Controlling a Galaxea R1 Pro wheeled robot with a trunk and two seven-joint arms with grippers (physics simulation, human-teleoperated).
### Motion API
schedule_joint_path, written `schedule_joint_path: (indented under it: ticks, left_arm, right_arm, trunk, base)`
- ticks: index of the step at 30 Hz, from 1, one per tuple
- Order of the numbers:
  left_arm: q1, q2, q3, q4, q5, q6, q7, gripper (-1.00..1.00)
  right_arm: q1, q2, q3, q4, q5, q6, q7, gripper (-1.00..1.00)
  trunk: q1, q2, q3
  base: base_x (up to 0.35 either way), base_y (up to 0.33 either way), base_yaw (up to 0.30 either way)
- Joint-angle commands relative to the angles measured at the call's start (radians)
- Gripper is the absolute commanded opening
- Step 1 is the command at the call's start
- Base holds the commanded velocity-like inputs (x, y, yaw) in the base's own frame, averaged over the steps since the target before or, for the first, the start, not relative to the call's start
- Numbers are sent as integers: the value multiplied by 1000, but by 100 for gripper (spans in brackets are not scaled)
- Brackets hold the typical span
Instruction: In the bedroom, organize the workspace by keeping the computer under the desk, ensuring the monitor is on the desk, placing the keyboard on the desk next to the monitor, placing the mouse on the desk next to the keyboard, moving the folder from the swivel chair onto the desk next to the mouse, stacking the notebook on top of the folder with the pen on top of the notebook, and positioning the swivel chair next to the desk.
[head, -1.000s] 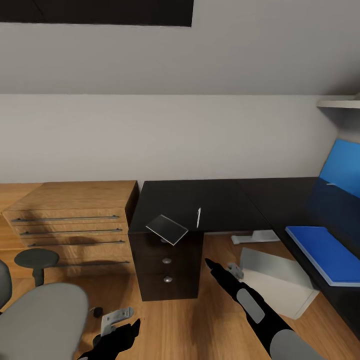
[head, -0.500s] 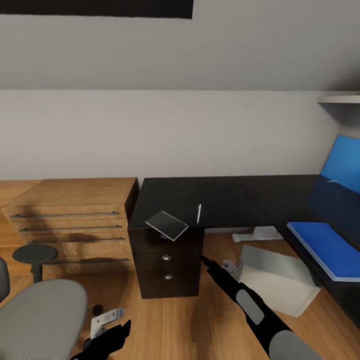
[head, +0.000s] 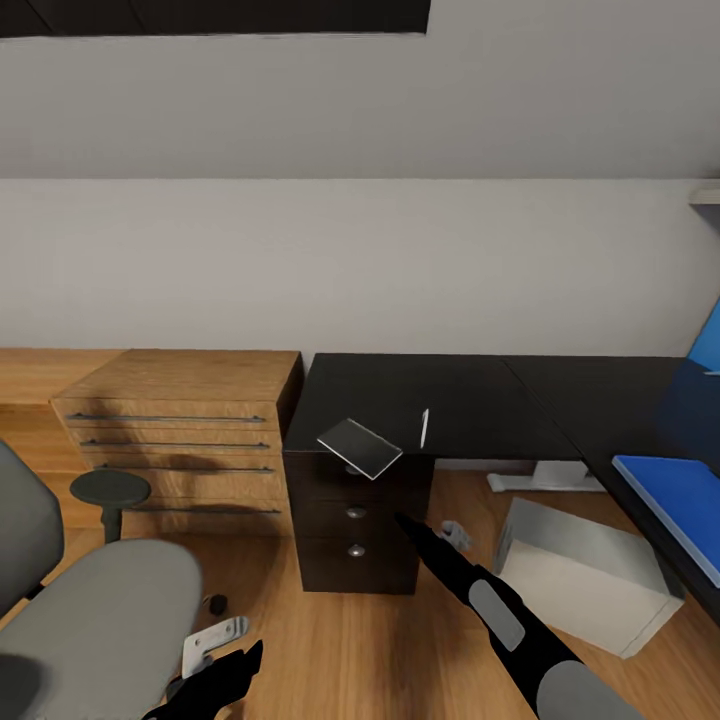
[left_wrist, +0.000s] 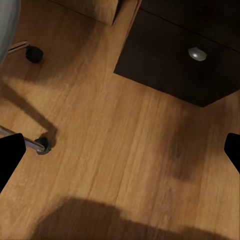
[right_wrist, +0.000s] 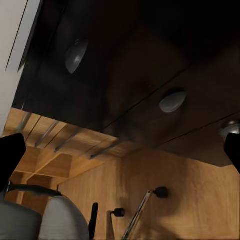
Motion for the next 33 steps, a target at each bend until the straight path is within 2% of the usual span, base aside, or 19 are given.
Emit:
schedule_joint_path:
  ticks: [1, 4, 6, 7, 11, 15, 22, 24, 27, 31, 32, 33]
  left_arm:
    - [0, -1, 0, -2, 11, 4, 7, 100]
    - [0, -1, -1, -1, 10, 3, 5, 100]
    - [0, -1, -1, 0, 9, 2, 4, 100]
    - [0, -1, -2, 0, 9, 2, 4, 100]
    - [0, -1, -3, 6, 9, 2, 4, 100]
    - [0, -1, -8, 15, 8, 3, 6, 100]
    - [0, -1, -10, 17, 8, 2, 11, 100]
    - [0, -1, -11, 17, 8, 2, 11, 100]
    - [0, -1, -11, 17, 8, 2, 11, 100]
    - [0, -1, -11, 17, 8, 2, 11, 100]
    - [0, -1, -11, 17, 8, 2, 11, 100]
    - [0, -1, -11, 17, 8, 2, 10, 100]
  right_arm:
    - [-1, 0, 11, -1, -8, 4, 2, 100]
    - [-1, -1, 50, -5, -9, 4, 18, 100]
    - [-1, -2, 63, -7, -9, 4, 77, 100]
    - [-1, -2, 69, -7, -8, 4, 141, 100]
    - [-1, -4, 74, -8, -8, 5, 228, 100]
    - [-1, -7, 74, -8, -8, 4, 245, 100]
    - [-1, -8, 68, -3, -14, 16, 248, 100]
    - [-1, -1, 68, 0, -23, 21, 246, 100]
    - [-1, 3, 67, 2, -103, 23, 230, 100]
    - [-1, 2, 67, 4, -249, 37, 183, 100]
    - [-1, 2, 68, 4, -277, 52, 170, 100]
    - [-1, 2, 67, 4, -309, 100, 149, 100]
  trunk:
    - [0, 0, -1]
    - [0, 0, -1]
    - [0, 0, -1]
    - [0, 0, -1]
    - [0, 0, -1]
    - [0, 0, -1]
    - [-27, 49, 21]
    - [-35, 63, 27]
    - [-46, 84, 37]
    - [-61, 112, 49]
    - [-65, 119, 53]
    - [-65, 119, 53]
  base:
    - [0, 0, 29]
    - [0, 0, 16]
    - [53, 0, 5]
    - [189, 0, 2]
    - [217, 0, 1]
    - [57, 0, 0]
    - [2, 0, 0]
    - [0, 0, 0]
    - [0, 0, 0]
    - [0, 0, 0]
    - [0, 0, 0]
    - [0, 0, 0]
